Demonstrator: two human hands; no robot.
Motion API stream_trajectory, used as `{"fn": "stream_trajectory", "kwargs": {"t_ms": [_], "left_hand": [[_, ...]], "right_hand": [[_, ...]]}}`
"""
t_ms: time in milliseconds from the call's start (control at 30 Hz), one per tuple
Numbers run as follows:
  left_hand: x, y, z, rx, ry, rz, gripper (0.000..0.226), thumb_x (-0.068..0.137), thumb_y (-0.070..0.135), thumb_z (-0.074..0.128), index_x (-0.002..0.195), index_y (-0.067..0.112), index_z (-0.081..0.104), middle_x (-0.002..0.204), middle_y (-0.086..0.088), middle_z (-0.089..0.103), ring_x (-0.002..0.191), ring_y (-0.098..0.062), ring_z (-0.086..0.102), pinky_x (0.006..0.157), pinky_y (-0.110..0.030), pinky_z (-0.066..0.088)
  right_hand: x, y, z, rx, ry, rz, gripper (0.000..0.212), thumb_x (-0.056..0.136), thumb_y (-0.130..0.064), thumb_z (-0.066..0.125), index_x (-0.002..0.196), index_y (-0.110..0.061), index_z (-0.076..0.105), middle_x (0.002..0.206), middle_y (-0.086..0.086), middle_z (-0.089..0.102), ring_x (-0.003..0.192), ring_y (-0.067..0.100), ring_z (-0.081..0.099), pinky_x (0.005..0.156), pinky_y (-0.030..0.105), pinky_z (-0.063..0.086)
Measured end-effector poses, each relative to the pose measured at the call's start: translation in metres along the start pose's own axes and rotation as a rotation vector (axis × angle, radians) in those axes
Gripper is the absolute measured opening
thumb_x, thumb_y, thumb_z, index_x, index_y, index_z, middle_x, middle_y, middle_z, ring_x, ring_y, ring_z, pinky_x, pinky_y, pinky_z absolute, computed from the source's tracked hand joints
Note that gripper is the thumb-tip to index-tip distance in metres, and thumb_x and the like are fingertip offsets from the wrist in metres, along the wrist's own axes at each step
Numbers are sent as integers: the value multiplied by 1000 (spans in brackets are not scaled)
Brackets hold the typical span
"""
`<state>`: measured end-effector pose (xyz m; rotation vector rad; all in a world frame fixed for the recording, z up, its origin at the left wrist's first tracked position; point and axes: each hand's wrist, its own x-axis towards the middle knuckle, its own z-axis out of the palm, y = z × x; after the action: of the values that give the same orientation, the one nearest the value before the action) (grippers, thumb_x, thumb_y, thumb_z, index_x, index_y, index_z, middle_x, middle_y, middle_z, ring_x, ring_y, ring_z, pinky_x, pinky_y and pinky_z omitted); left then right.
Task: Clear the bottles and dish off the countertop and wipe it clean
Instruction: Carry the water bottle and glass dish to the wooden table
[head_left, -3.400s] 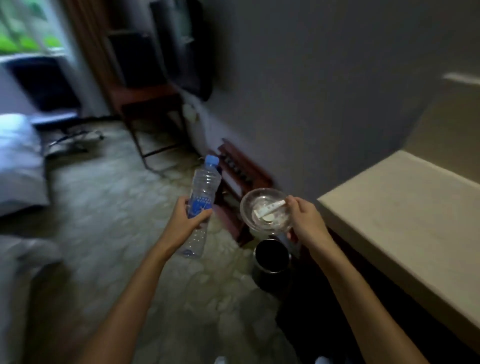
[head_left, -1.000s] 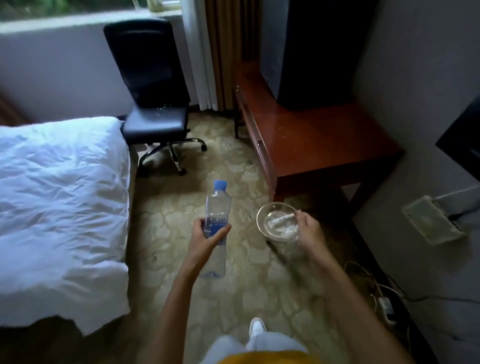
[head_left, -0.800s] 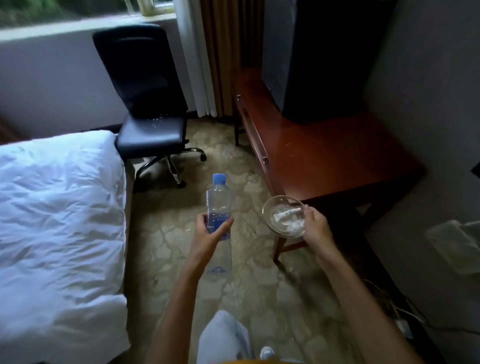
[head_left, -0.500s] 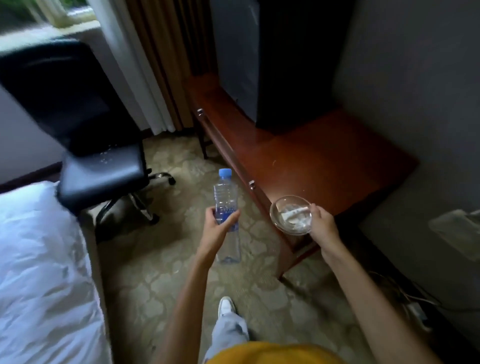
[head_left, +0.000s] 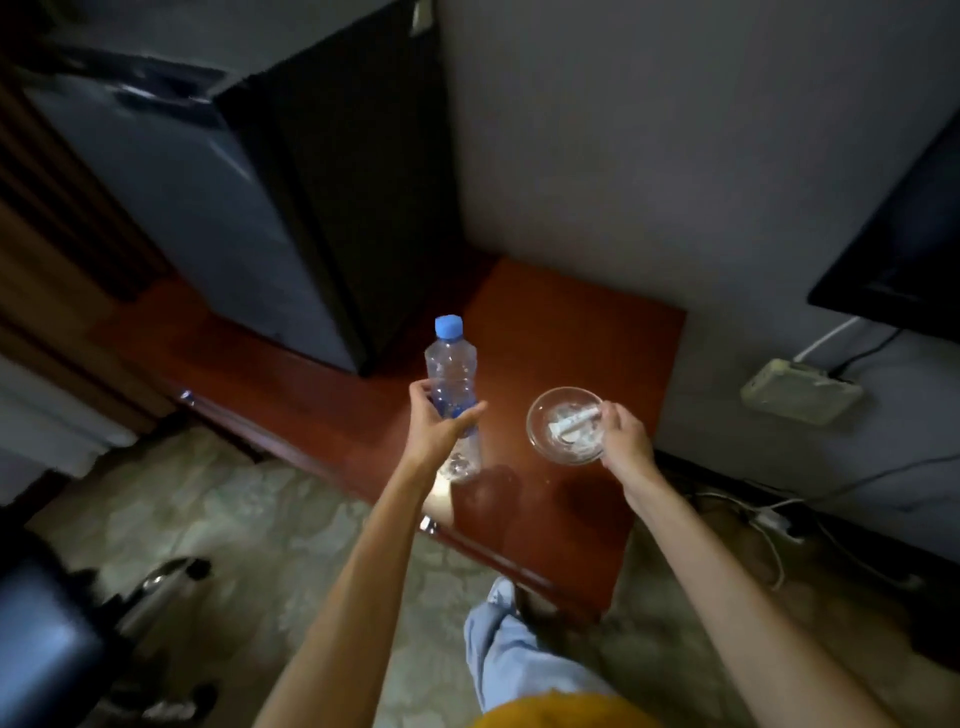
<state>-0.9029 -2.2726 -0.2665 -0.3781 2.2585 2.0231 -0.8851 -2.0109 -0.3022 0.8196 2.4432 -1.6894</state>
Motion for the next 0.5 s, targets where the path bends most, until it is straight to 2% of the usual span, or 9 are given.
{"fn": "stream_trajectory", "kwargs": {"t_ms": [100,233,400,500], "left_hand": [[54,-4,17,89,-59,16,68,75,1,90,122,2,40,111,-5,59,99,-19,65,73,-22,60],[105,-6,37,139,-121,46,74,73,-4,88,128,12,43,111,-3,64,99,-18,68,78,-27,60],[141,-12,64,159,-203,17,73,75,-14,82,132,10,43,100,-8,66,71,-1,72,56,-16,56],[159,-22,77,174,-237,-3,75,72,-6,89,133,14,50,110,-19,70,82,-16,74,57,-22,58]], "right_hand": [[37,6,10,16,36,76,35,111,-39,31,113,-23,63,99,2,70,71,13,60,51,23,43],[74,12,22,39,91,181,34,112,-37,30,111,-22,61,100,4,70,72,14,62,50,25,44],[103,29,36,59,128,287,34,112,-36,30,112,-22,60,101,7,71,69,15,60,50,27,43],[114,35,44,78,144,331,34,112,-38,30,116,-22,60,102,6,71,68,14,60,49,25,43]]}}
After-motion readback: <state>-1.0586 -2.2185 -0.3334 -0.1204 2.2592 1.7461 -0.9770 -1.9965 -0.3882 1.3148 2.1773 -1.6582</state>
